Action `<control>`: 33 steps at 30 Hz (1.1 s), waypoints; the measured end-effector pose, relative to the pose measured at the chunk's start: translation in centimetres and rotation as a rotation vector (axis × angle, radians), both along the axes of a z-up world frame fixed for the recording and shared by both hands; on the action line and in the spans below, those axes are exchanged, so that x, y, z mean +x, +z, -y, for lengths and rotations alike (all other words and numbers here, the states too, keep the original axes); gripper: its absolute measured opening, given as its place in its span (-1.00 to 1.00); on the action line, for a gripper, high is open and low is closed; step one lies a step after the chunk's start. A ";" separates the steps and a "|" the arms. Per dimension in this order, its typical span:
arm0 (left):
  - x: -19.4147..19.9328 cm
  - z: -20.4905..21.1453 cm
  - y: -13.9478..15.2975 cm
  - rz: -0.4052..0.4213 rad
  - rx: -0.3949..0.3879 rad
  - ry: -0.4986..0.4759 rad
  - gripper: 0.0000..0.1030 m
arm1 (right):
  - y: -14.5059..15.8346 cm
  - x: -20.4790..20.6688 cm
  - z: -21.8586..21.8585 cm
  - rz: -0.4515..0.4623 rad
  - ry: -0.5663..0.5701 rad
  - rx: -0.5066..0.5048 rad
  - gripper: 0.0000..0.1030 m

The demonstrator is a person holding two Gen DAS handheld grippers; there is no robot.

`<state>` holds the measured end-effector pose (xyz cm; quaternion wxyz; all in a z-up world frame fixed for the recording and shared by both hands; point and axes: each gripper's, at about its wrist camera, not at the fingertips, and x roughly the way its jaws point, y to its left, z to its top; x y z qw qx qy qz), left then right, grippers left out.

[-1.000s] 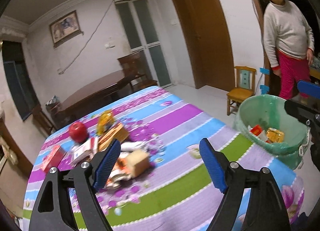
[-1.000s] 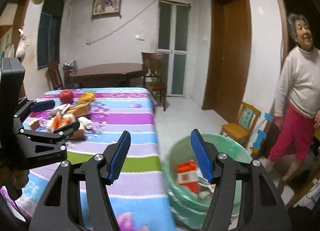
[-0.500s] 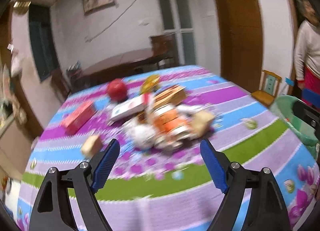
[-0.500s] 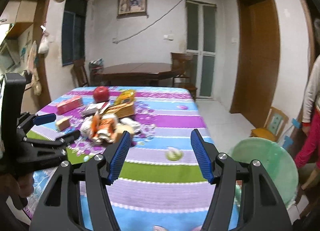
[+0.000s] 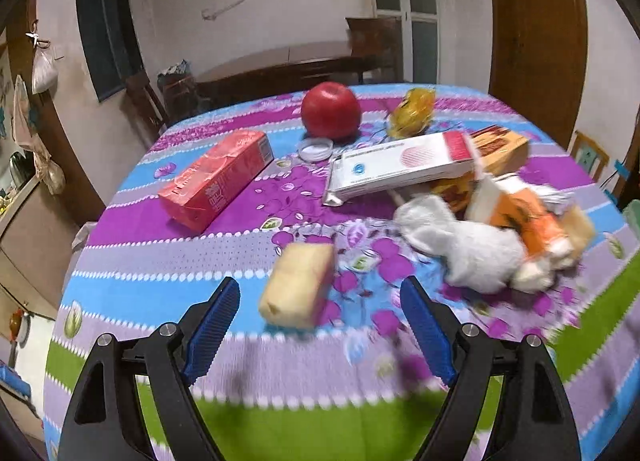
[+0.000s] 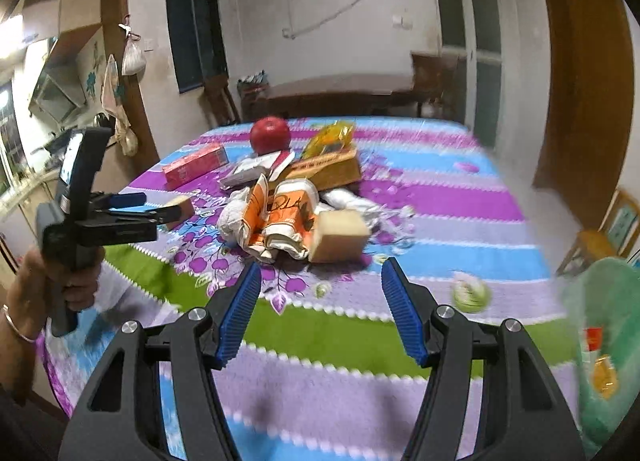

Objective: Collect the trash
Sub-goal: 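Grasp the cream sponge block with the left tool while the right tool grasps another sponge block, then grasp the orange paper cup with the right tool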

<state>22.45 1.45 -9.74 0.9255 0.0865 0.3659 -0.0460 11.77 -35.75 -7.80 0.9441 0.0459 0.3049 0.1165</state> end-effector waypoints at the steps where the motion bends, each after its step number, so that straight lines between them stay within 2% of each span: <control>1: 0.6 0.0 -0.4 -0.011 0.000 -0.003 0.61 | -0.3 0.8 0.1 -0.013 -0.004 0.016 0.18; 4: 2.2 0.0 -1.5 -0.035 0.001 -0.002 0.57 | -1.0 3.8 0.2 -0.053 -0.017 0.050 0.18; 5: 2.6 0.0 -1.7 -0.055 -0.014 -0.016 0.40 | -1.1 4.4 0.3 -0.066 -0.022 0.053 0.18; 9: 3.1 -0.7 -1.8 -0.073 -0.077 -0.019 0.19 | -2.2 7.3 0.8 -0.133 -0.035 0.067 0.18; 11: 3.2 -1.5 -1.8 -0.075 -0.114 -0.007 0.03 | -2.9 8.0 1.1 -0.180 -0.005 0.117 -0.19; 13: 3.1 -2.3 -1.7 -0.071 -0.147 0.008 -0.24 | -2.9 7.6 1.2 -0.176 -0.001 0.136 -0.22; 14: 3.0 -3.0 -1.7 -0.071 -0.186 0.010 -0.27 | -2.8 7.2 1.1 -0.178 0.011 0.153 -0.23; 17: 2.3 -3.7 -1.3 -0.067 -0.230 0.014 -0.32 | -2.4 5.3 0.8 -0.164 -0.008 0.148 -0.24; 22: 1.3 -3.8 -0.5 -0.044 -0.288 -0.036 -0.33 | -1.4 2.8 -0.1 -0.137 -0.051 0.150 -0.24; 25: 1.5 -4.0 -0.8 -0.063 -0.318 -0.031 -0.33 | -1.2 1.5 -0.7 -0.148 -0.077 0.124 -0.24; 28: 1.7 -4.0 -1.2 -0.065 -0.281 0.007 -0.32 | -1.6 0.8 -1.2 -0.173 -0.130 0.031 -0.21; 29: 1.6 -3.9 -1.3 -0.057 -0.264 0.016 -0.32 | -1.7 0.4 -1.5 -0.166 -0.196 -0.042 -0.20; 31: 1.6 -3.9 -1.3 -0.056 -0.264 0.014 -0.32 | -1.3 0.3 -2.0 -0.141 -0.245 -0.105 0.07; 32: 1.5 -4.0 -1.2 -0.060 -0.280 0.010 -0.32 | -0.6 0.5 -2.6 -0.116 -0.218 -0.086 0.22; 33: 1.6 -4.1 -1.3 -0.065 -0.290 0.008 -0.32 | 0.0 0.9 -3.3 -0.097 -0.189 -0.066 0.22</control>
